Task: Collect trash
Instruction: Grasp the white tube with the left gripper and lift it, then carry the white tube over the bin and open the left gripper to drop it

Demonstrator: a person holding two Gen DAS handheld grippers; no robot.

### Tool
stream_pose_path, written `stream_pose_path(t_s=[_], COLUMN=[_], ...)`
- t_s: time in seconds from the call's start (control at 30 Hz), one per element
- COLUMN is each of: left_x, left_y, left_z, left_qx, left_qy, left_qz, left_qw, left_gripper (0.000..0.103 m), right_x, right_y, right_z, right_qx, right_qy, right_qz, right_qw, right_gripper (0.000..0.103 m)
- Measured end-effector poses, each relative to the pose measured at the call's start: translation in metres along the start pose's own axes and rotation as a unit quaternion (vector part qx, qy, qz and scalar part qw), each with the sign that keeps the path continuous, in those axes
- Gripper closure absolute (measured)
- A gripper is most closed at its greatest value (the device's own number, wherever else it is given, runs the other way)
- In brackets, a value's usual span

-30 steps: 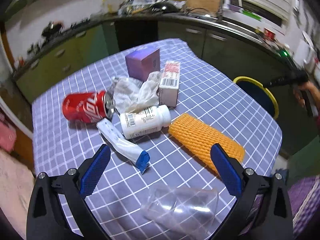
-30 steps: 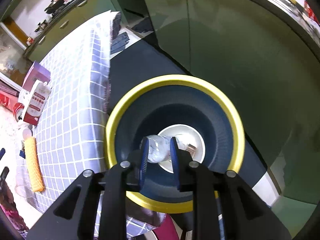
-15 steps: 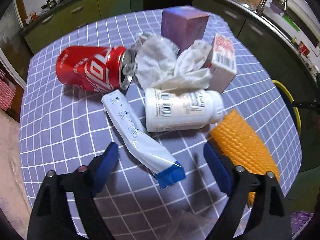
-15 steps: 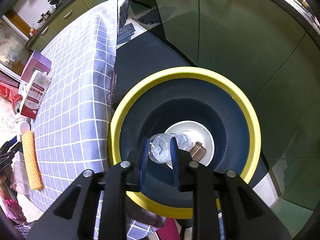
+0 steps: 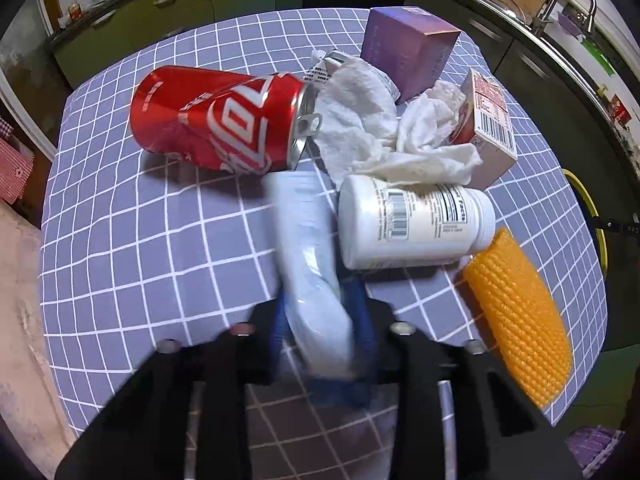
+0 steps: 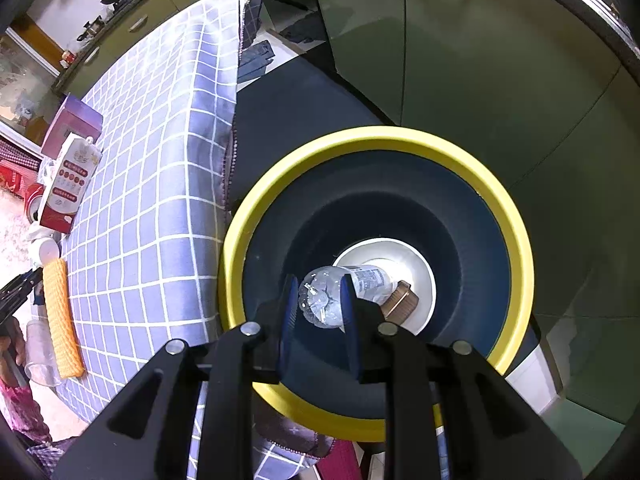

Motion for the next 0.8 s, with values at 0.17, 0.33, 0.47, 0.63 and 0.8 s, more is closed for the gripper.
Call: stream_pose_path(t_s=[0.17,0.33,0.47,0.63,0.8], left_x=[-0.014,-0.016,0.029,0.143,0.255], left_y=[0.007,-0.001,-0.019,-0.035,-0.035], left_z=[-0.022,-0.066,-0.105,-0.118,-0.105], left_qx=[0.008,0.032,0.065,0.079,0.064], left_qy=[-0.022,-0.035,-0.006,0.087,0.163], left_qz=[0.022,0.042,0.098,0.207,0.297], left_qw=[0.9995,0.998,0.993,0.9712,0.9388], left_gripper=[0.082,0.082,0.082,0.082,0.082], right_x=[-0.001,0.003,0.011,0.034,0.066], right_y=[0.0,-0.001,-0.002,0.0,0.01], right_z=[-0.005,-0.012,-0.022,-0.047,-0.069], right_qx=[0.006,0.014,0.025,0.054,0.074], right_qy=[-0.004,-0.008,-0.007,-0.005,0.004], right_qz=[-0.003,-0.001,0.005,0.022,0.043], right_qw=[1.0,1.0,1.0,0.998,0.996], right_gripper=[0.082,0.082,0.082,0.082,0.082])
Point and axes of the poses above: each gripper's, at about its wrist camera, not at the fingertips, and z roughly the way its jaws point, x to its right, y to its underside, the point moved 8 cm from there along z, roughly the way its jaws point, and after that the axes turned 8 degrees about x, right-handed, at the moved point
